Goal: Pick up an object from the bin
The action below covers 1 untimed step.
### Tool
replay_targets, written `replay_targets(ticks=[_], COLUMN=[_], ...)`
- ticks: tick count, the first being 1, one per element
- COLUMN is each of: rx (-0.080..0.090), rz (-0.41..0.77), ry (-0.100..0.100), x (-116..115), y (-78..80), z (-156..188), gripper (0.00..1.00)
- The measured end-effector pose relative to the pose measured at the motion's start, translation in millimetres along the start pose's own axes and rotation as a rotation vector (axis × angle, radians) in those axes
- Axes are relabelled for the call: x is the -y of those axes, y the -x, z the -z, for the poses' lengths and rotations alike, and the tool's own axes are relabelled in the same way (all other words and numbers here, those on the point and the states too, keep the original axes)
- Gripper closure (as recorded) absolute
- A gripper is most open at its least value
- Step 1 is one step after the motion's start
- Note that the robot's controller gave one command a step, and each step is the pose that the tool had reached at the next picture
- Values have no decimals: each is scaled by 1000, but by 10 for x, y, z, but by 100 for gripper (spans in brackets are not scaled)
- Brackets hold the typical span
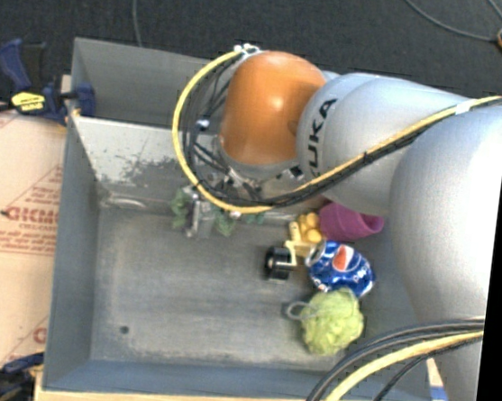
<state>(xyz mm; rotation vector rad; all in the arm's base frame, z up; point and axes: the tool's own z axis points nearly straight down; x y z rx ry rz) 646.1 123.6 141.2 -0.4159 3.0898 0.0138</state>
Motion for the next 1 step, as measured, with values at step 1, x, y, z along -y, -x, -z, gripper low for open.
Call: replay_targets(ticks=[1], rx=[-2], rz=[-1], ry=[0], x=[0], y=[-2], z=[159], gripper=[100])
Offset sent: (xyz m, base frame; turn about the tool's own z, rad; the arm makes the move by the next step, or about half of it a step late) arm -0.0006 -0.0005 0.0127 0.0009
